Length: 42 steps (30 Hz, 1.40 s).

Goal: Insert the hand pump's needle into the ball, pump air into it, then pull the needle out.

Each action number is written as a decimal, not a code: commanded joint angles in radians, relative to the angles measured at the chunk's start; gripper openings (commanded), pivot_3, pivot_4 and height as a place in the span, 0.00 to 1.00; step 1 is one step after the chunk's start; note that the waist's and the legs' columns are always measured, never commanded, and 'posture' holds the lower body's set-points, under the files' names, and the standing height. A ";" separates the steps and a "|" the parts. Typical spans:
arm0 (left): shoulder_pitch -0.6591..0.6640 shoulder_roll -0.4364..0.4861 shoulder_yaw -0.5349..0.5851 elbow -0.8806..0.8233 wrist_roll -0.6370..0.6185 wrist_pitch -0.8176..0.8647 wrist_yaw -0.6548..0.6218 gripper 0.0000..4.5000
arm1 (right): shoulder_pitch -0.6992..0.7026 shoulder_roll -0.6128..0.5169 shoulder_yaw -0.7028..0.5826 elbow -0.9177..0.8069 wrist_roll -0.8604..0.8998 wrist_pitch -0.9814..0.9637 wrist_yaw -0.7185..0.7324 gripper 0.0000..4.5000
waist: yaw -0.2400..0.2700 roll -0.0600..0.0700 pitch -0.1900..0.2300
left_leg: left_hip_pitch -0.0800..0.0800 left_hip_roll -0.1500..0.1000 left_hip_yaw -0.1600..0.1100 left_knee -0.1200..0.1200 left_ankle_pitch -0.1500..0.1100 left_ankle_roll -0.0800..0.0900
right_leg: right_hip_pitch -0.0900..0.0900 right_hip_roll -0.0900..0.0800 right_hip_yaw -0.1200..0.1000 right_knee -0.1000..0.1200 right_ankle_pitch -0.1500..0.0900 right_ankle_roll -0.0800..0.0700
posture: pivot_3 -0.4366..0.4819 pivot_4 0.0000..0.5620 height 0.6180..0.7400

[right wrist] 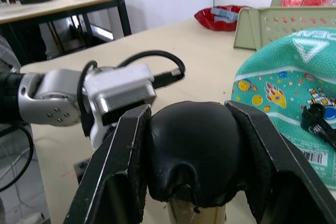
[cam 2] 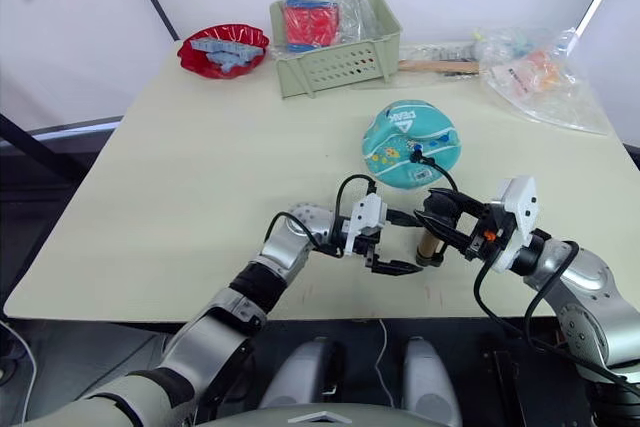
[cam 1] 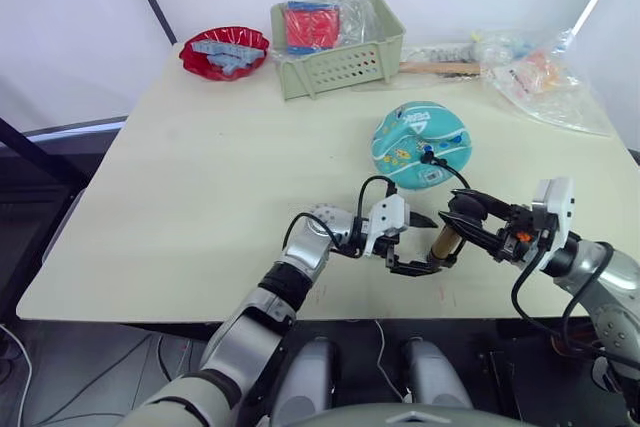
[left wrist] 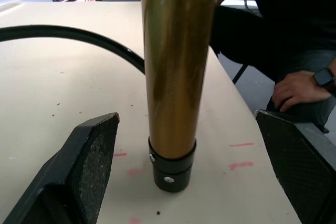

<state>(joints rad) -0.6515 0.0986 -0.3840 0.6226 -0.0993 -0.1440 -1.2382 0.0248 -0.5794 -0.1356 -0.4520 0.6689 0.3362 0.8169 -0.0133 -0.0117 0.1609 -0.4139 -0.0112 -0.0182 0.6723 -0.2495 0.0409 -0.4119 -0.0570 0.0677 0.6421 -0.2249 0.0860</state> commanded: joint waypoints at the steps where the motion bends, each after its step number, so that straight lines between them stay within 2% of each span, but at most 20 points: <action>1: -0.025 -0.008 0.010 0.029 0.013 -0.033 0.006 0.98 | -0.016 -0.002 -0.042 -0.032 0.019 -0.025 0.004 0.38 | 0.001 0.000 0.000 | 0.000 0.000 0.000 0.000 0.000 0.000 | 0.000 0.000 0.000 0.000 0.000 0.000 | 0.48 0.27 0.98; 17: -0.154 -0.097 0.016 0.341 0.118 -0.119 0.068 0.98 | -0.033 -0.015 -0.080 -0.066 0.082 0.021 -0.004 0.38 | 0.002 0.000 0.000 | -0.001 -0.001 -0.001 0.001 0.000 0.000 | 0.000 0.000 -0.001 0.000 0.000 0.000 | 0.48 0.27 0.98; 25: -0.187 -0.118 0.044 0.434 0.132 -0.143 0.061 0.98 | -0.041 -0.017 -0.076 -0.066 0.085 0.025 -0.002 0.38 | 0.002 0.000 0.000 | -0.001 -0.001 -0.001 0.001 0.000 0.000 | 0.000 0.000 -0.001 0.000 0.000 0.000 | 0.48 0.27 0.98; 28: -0.187 -0.125 0.058 0.443 0.128 -0.145 0.053 0.80 | -0.039 -0.019 -0.075 -0.066 0.083 0.024 0.000 0.38 | 0.002 0.000 0.000 | -0.001 -0.001 -0.001 0.001 0.000 0.000 | 0.000 0.000 -0.001 0.000 0.000 0.000 | 0.48 0.27 0.98; 32: -0.184 -0.131 0.071 0.442 0.125 -0.144 0.049 0.38 | -0.034 -0.018 -0.073 -0.070 0.083 0.024 0.002 0.38 | 0.002 0.000 0.000 | -0.001 -0.001 -0.002 0.001 0.000 0.000 | 0.000 0.000 -0.001 0.000 0.000 0.000 | 0.48 0.27 0.98; 34: -0.183 -0.132 0.075 0.443 0.129 -0.144 0.047 0.25 | -0.033 -0.019 -0.073 -0.070 0.083 0.024 0.004 0.38 | 0.002 0.000 0.000 | -0.001 -0.001 -0.001 0.001 0.000 0.000 | 0.000 0.000 -0.001 0.000 0.000 0.000 | 0.48 0.27 0.98; 42: -0.176 -0.133 0.080 0.442 0.140 -0.145 0.042 0.24 | -0.024 -0.025 -0.069 -0.071 0.075 0.021 0.013 0.38 | 0.002 0.000 0.000 | -0.001 -0.001 -0.002 0.001 0.000 0.000 | 0.000 0.000 -0.001 0.000 0.000 0.000 | 0.48 0.27 0.98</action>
<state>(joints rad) -0.8210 -0.0260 -0.3265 1.0726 0.0547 -0.2790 -1.1969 -0.0004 -0.5933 -0.1849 -0.4746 0.7344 0.3681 0.8171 -0.0114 -0.0121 0.1611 -0.4148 -0.0123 -0.0198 0.6729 -0.2495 0.0409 -0.4118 -0.0572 0.0666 0.6425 -0.2247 0.0860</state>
